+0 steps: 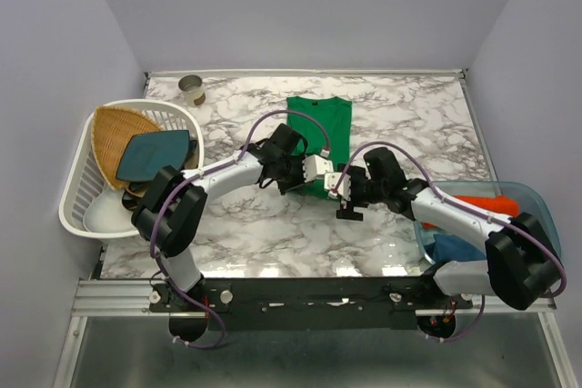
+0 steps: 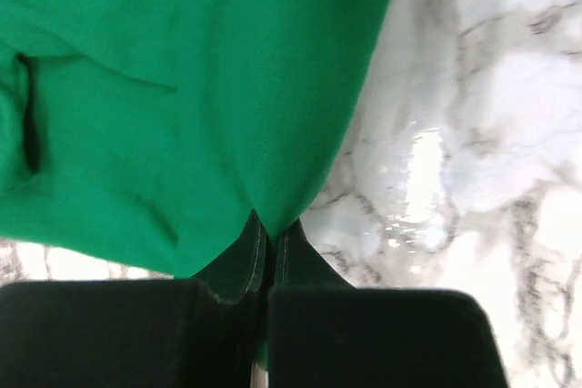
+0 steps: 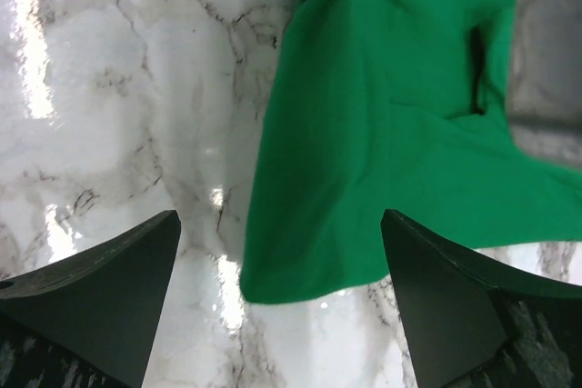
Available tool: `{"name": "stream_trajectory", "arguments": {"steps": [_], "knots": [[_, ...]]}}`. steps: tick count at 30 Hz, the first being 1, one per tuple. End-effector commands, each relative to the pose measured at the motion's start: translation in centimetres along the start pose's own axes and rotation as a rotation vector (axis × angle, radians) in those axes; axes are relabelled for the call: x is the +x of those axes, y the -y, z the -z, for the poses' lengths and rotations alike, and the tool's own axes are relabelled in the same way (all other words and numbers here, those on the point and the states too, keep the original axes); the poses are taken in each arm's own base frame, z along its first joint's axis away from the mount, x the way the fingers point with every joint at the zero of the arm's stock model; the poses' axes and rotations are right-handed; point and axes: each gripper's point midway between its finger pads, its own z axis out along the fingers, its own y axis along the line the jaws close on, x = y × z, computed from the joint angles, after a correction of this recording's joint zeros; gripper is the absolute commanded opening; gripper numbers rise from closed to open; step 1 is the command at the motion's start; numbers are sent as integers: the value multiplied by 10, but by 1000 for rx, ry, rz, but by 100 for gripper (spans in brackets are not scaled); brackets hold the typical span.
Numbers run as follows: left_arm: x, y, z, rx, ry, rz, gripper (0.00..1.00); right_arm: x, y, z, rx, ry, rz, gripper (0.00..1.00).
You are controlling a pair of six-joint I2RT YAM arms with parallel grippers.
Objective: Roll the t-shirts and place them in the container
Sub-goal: Roll the T-shirt to the center of the board.
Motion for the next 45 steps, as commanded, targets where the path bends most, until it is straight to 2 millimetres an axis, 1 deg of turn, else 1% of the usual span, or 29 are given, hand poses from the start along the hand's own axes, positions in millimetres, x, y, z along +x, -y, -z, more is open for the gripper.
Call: {"name": "stream_trajectory", "arguments": {"steps": [1,6,7,9,10,11,14,17,18,21,23,24,25,26,27,28,30,31,32,33,34,35,37,38,39,41,42,44,45], "knots": [[-8,30,3,177,53,85,0,-3,15,-12,86,6,51,100],[-10,34,4,198,65,93,0,-1,14,-25,77,-15,55,100],[-10,34,3,200,66,95,0,4,10,-30,56,-37,56,99],[-10,32,5,201,71,101,0,2,9,-35,44,-44,80,100],[-10,32,5,207,75,105,0,7,3,-38,3,-72,69,100],[-10,31,6,214,76,111,0,8,3,-38,-4,-78,69,99],[-12,28,9,228,89,130,0,11,0,-42,-47,-104,56,94],[-11,26,12,260,88,155,0,12,3,-46,-55,-129,25,70],[-11,26,13,269,88,162,0,13,5,-45,-51,-139,2,52],[-9,26,17,299,78,168,0,13,6,-41,-58,-163,-68,28],[-7,26,22,323,61,191,0,16,0,-33,-91,-168,-121,23],[-8,28,24,343,65,185,0,6,-3,-29,-124,-121,-133,21],[-8,29,26,358,56,194,0,8,-12,-23,-168,-128,-164,20],[-7,31,29,389,32,222,0,9,-13,-17,-187,-120,-192,19],[-7,32,30,410,27,232,0,2,-20,-14,-243,-76,-209,20],[-8,32,32,428,23,241,0,2,-27,-8,-306,-91,-253,19],[-7,35,36,482,-4,285,0,1,-27,-2,-369,-67,-316,19],[-7,37,36,502,-3,278,0,5,-32,1,-435,-90,-380,19],[0,43,37,544,-37,312,0,8,-26,4,-447,-87,-426,19],[-3,38,39,548,-35,297,0,8,-25,4,-484,-70,-459,19],[-2,37,39,560,-39,296,0,10,-34,11,-549,-93,-520,20],[0,38,38,586,-54,322,0,13,-20,5,-569,-93,-551,20],[2,31,38,599,-48,361,0,12,-20,9,-641,-98,-614,20],[6,33,35,629,-60,400,0,17,-11,3,-653,-100,-636,19],[3,26,34,623,-54,407,0,18,-7,2,-662,-95,-639,19],[11,23,28,647,-76,461,1,22,-7,1,-689,-114,-659,19],[8,16,27,638,-68,466,1,26,-2,-4,-693,-116,-650,19],[14,12,22,654,-69,501,1,29,-3,-3,-714,-132,-663,19],[11,7,22,653,-57,490,1,35,-2,-8,-726,-141,-664,19]]}}
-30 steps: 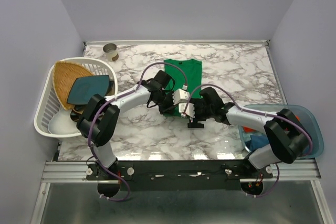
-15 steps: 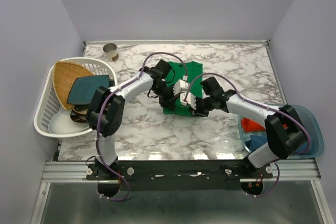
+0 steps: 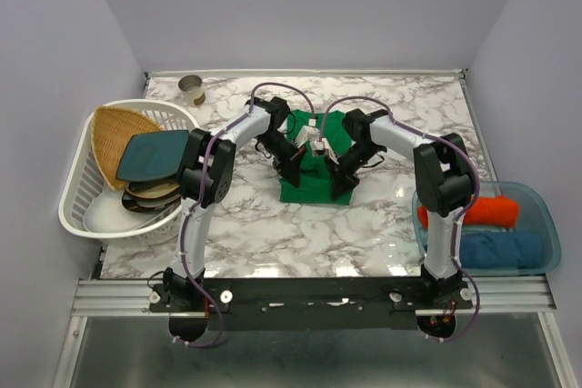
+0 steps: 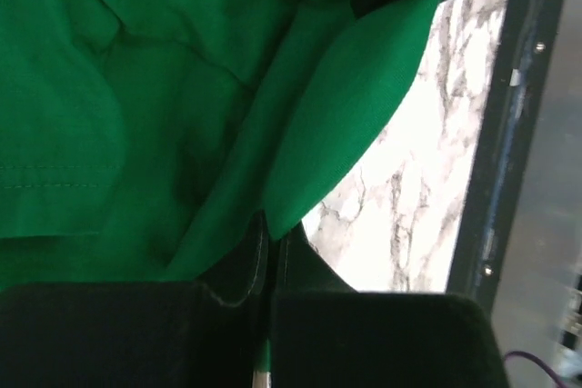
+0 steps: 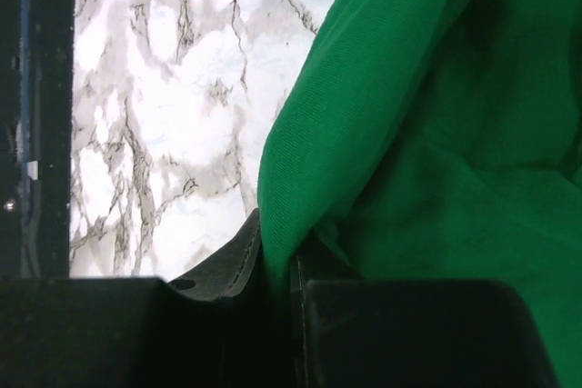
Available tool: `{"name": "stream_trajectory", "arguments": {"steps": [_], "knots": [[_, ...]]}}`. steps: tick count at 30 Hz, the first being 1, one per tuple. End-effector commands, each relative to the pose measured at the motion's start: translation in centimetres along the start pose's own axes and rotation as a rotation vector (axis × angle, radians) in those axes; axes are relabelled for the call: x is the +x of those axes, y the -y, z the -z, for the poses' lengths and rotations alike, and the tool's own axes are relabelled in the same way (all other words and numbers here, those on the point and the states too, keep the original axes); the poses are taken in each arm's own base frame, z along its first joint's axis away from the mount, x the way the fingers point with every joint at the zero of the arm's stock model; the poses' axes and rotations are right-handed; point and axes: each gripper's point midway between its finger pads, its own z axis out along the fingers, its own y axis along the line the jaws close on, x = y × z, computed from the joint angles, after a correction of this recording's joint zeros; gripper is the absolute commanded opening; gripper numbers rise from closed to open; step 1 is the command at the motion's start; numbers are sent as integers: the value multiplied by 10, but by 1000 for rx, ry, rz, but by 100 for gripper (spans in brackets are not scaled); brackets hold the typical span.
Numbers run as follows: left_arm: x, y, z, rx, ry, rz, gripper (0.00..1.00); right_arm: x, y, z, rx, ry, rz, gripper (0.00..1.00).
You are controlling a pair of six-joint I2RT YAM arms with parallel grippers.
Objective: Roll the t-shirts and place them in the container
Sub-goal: Roll the T-shirt to the center of the board.
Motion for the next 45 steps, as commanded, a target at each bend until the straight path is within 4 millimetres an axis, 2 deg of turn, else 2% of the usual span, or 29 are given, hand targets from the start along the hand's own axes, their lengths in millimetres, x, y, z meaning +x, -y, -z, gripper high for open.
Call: {"name": "stream_trajectory", "arguments": {"steps": [1,2,3,9,10,12,13,15,18,22,23,25,26,27,28,29,30,31,32,33,34,35,36,38,40,41,42,44,45], "knots": [[13,15,3,111,-67,6,1,30,-8,16,-88,-59,-268,19],[20,17,1,149,-88,40,0,33,-8,15,-102,-68,-279,19],[15,16,3,161,-78,16,0,36,-7,14,-112,-77,-286,19],[30,13,3,178,-96,64,0,52,0,8,-133,-135,-347,18],[32,11,4,172,-103,65,2,54,1,8,-136,-141,-359,19],[32,7,6,147,-90,76,16,56,6,7,-132,-155,-370,19],[31,2,10,130,-70,82,18,56,6,8,-136,-154,-381,20],[19,-7,21,50,-19,68,26,55,12,7,-131,-156,-390,20],[-3,-20,48,-101,46,1,32,54,20,5,-119,-164,-436,21],[-28,-25,81,-273,99,-72,37,55,27,2,-118,-183,-530,21],[-39,-19,93,-310,128,-119,37,56,28,2,-117,-185,-542,21],[-41,-13,99,-361,143,-133,39,56,31,0,-109,-192,-570,21],[-58,-5,116,-433,193,-219,39,57,32,0,-107,-193,-579,21],[-47,0,102,-447,163,-238,40,57,32,0,-107,-194,-588,21],[-42,-6,106,-548,138,-271,41,57,33,-1,-103,-191,-590,21],[-74,9,133,-701,236,-430,42,56,33,-1,-103,-189,-591,21],[-41,1,109,-730,194,-423,50,57,33,-2,-104,-190,-592,22],[-45,13,95,-767,207,-509,56,57,33,-2,-105,-193,-599,22],[-72,25,126,-963,305,-636,61,57,34,-2,-104,-194,-600,22],[-43,17,101,-980,267,-639,92,57,34,-2,-106,-196,-602,22],[-48,31,85,-998,281,-711,98,58,34,-2,-106,-197,-599,22],[-61,40,97,-1083,349,-768,99,57,34,-3,-107,-198,-597,22],[-49,39,81,-1067,321,-785,99,58,34,-3,-105,-201,-597,23],[-55,50,62,-1058,332,-828,98,58,34,-4,-104,-208,-595,23],[-40,49,40,-1030,286,-869,98,58,34,-5,-102,-213,-589,23],[-46,57,31,-1030,314,-923,98,58,34,-5,-101,-217,-588,23],[-28,51,18,-1024,263,-968,95,59,34,-5,-100,-216,-589,24],[-24,50,7,-1033,265,-1052,90,58,33,-5,-102,-217,-588,24],[-10,48,-6,-1012,230,-1080,87,59,33,-5,-103,-218,-587,24]]}}
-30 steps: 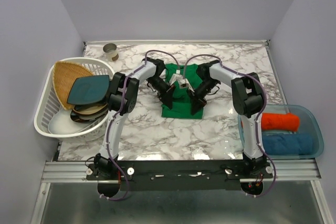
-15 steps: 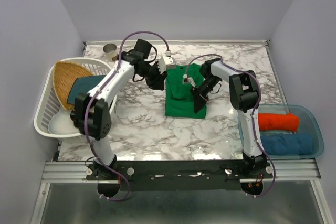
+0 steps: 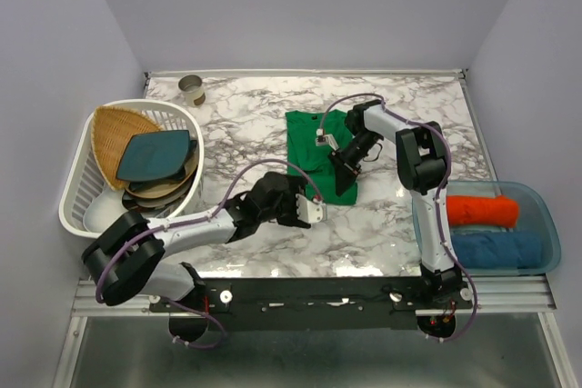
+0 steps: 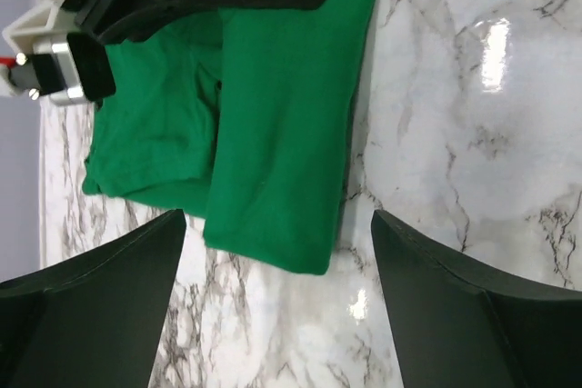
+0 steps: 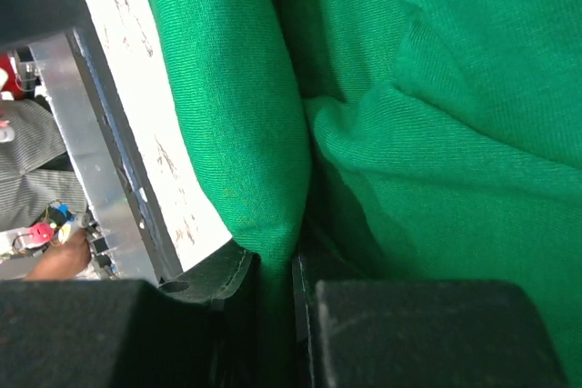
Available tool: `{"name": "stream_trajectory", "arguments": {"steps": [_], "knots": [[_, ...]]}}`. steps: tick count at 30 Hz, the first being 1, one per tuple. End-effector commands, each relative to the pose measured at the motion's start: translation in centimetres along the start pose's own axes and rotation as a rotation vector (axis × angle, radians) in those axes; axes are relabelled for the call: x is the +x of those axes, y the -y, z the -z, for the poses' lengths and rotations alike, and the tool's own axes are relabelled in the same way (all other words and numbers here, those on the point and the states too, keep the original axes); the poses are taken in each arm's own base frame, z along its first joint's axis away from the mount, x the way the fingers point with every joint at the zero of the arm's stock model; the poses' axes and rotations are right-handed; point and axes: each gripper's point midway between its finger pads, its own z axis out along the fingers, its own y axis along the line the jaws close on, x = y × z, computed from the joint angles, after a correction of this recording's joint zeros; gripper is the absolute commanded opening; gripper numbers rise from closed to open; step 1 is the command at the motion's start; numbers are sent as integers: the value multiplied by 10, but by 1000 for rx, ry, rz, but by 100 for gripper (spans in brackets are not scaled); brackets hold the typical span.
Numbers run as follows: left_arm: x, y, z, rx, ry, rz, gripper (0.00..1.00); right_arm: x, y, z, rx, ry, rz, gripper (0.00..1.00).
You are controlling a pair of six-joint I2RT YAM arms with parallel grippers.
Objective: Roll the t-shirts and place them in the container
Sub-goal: Roll the T-shirt to the center of the board.
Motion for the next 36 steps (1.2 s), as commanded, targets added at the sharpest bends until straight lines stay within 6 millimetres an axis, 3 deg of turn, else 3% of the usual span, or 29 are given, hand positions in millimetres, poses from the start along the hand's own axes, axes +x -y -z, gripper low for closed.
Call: {"name": "stream_trajectory", "arguments": {"steps": [1,7,12,17,26,28,29,30,32,33,34,35,36], "knots": [[0,-3,-10,-154,42,-200,85,21,20,-9,41,-110,-18,24],[21,19,-27,-106,-20,-241,80,21,19,-9,15,-124,-32,24],[38,15,-42,-156,-90,-334,79,20,20,-10,2,-131,-42,24],[51,23,-53,-125,-132,-381,69,20,18,-9,-16,-140,-49,24],[70,36,-67,-20,-220,-392,37,20,19,-9,-21,-139,-55,25],[69,31,-71,-10,-236,-376,29,20,19,-9,-18,-139,-56,26],[76,38,-70,40,-262,-362,24,20,19,-10,-18,-143,-55,27],[71,31,-74,38,-261,-341,14,20,19,-9,-16,-139,-55,28],[76,32,-71,96,-285,-287,8,19,20,-9,-7,-134,-51,35],[68,23,-73,86,-271,-243,4,21,16,-6,2,-124,-51,41],[67,21,-73,99,-269,-217,3,17,21,-4,32,-93,-25,53],[69,23,-67,149,-266,-181,1,16,19,-1,47,-76,-8,59],[62,17,-67,149,-249,-159,0,16,19,4,63,-57,7,78]]}}
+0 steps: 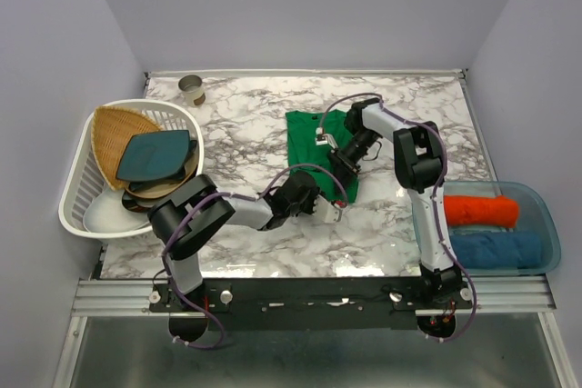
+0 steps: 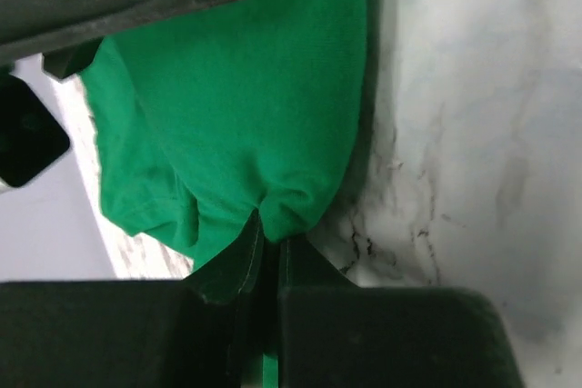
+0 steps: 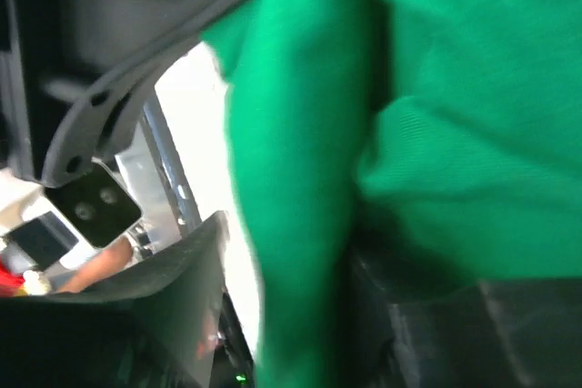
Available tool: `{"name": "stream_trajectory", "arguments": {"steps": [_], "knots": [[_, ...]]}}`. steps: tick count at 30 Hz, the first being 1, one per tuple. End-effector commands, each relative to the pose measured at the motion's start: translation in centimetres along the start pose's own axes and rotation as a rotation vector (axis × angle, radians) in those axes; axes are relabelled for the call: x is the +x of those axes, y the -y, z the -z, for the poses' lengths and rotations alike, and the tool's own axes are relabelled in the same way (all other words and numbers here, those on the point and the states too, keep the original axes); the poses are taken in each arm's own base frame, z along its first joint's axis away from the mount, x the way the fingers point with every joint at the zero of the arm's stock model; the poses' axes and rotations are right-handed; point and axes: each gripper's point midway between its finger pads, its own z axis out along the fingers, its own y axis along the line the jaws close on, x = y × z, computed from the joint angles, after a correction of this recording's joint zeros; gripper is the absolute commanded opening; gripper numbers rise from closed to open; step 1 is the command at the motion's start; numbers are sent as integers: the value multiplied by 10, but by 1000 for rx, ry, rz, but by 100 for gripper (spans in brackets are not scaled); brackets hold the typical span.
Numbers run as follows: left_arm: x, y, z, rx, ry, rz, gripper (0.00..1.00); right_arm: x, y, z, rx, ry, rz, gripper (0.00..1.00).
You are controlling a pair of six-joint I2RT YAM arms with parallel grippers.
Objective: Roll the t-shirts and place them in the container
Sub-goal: Roll the T-shirt to the center of the board.
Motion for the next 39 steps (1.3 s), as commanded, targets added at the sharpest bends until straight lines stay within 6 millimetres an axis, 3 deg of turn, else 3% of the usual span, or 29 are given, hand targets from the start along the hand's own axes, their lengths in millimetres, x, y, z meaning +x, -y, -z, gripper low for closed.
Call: {"name": "stream_trajectory", "arguments": {"steps": [1,3,6,7,8,9,10,11,12,13,14,15,16,17,18,19,20,23,27,34,39], "knots": [[7,19,12,221,11,153,0,8,19,18,169,13,146,85],[2,15,21,269,63,195,0,0,13,40,225,101,204,98],[3,25,35,380,91,239,0,-16,2,82,353,228,293,100],[-11,20,38,415,160,253,1,-22,5,92,400,264,313,100],[-10,29,42,471,148,283,1,-19,-6,103,437,299,337,100],[-17,15,41,472,172,301,1,-15,-5,110,468,322,342,100],[-22,13,43,503,202,334,1,-21,-3,119,535,355,402,99],[-20,21,44,559,189,381,1,-4,-7,115,579,339,422,100],[-22,18,44,579,196,412,1,0,-12,116,613,346,471,99],[-24,1,42,569,210,437,1,-8,-11,124,684,384,566,100],[-27,10,44,641,218,473,1,-3,-10,122,733,381,593,100],[-29,6,44,657,224,498,1,8,-22,113,768,381,647,100],[-33,-5,43,651,243,508,1,2,-23,114,827,394,729,100],[-32,0,46,694,251,536,2,4,-26,114,879,390,764,99],[-33,-2,45,706,259,539,2,12,-32,95,881,375,808,100],[-36,-10,45,702,272,540,2,3,-36,98,930,402,869,100],[-35,-4,46,737,263,555,2,2,-37,97,967,399,888,99],[-39,-5,47,769,284,579,3,-2,-42,79,990,407,950,100],[-37,-4,48,782,286,600,4,-7,-42,57,956,395,962,100],[-36,-5,47,807,292,628,4,-13,-34,36,941,359,1023,100],[-35,-10,43,834,301,683,4,-12,-43,20,841,340,1051,100]]}}
